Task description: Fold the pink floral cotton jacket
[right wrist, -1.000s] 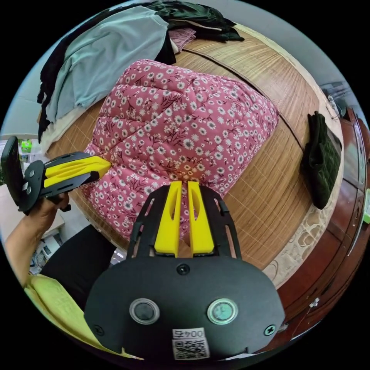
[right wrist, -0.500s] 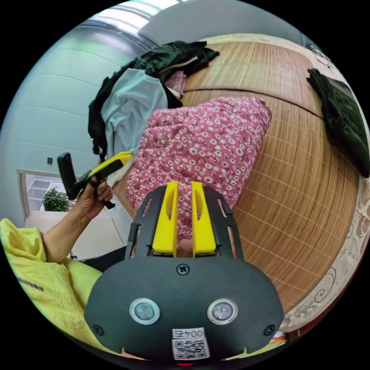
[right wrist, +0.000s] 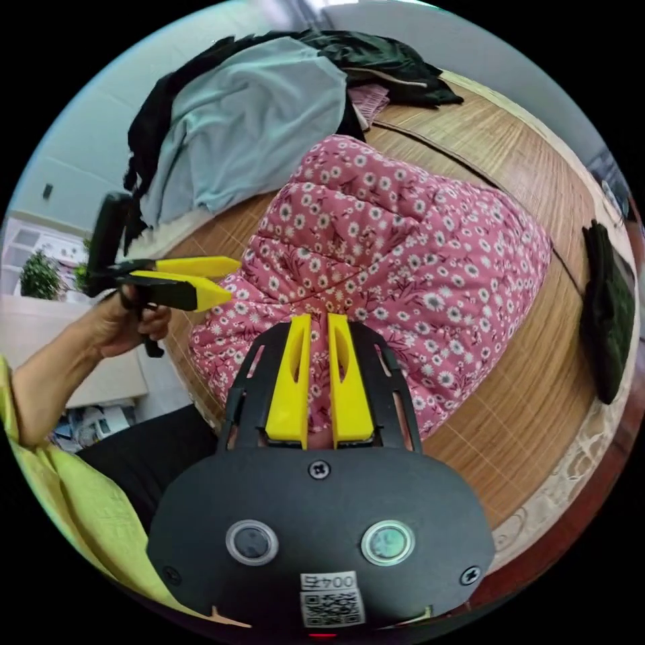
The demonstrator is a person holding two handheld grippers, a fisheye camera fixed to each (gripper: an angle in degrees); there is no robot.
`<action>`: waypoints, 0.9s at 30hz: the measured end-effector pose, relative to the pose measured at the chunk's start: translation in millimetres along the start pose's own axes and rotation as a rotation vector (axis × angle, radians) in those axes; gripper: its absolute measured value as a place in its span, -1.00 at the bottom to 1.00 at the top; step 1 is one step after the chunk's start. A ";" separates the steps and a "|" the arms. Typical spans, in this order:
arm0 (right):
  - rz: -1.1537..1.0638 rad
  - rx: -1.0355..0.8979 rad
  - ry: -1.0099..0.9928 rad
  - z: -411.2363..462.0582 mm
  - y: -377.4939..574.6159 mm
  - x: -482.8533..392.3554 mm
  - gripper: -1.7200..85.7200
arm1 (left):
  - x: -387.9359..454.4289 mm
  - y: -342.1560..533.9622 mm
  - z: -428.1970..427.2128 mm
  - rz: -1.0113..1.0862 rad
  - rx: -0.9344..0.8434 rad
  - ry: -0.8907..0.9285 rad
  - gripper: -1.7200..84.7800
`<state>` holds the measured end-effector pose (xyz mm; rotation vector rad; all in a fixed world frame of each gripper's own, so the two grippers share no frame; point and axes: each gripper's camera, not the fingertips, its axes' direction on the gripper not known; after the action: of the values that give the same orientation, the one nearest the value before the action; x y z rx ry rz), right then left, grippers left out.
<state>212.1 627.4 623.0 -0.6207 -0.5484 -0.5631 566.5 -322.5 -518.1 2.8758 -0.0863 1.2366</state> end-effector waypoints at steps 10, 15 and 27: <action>0.018 0.049 -0.127 -17.8 27.0 47.1 -0.96 | -84.4 -67.6 50.0 -0.015 -0.136 0.399 -0.22; 0.044 0.065 -0.167 -30.1 37.7 66.1 -0.97 | -101.5 -99.9 71.5 0.016 -0.232 0.518 -0.18; 0.074 0.096 -0.249 -78.1 59.0 114.0 -0.86 | -76.0 -169.8 135.1 0.069 -0.465 0.310 -0.33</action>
<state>354.4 579.4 617.9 -0.6208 -0.7791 -0.3893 621.5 -153.5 -664.0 2.2835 -0.4106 1.4307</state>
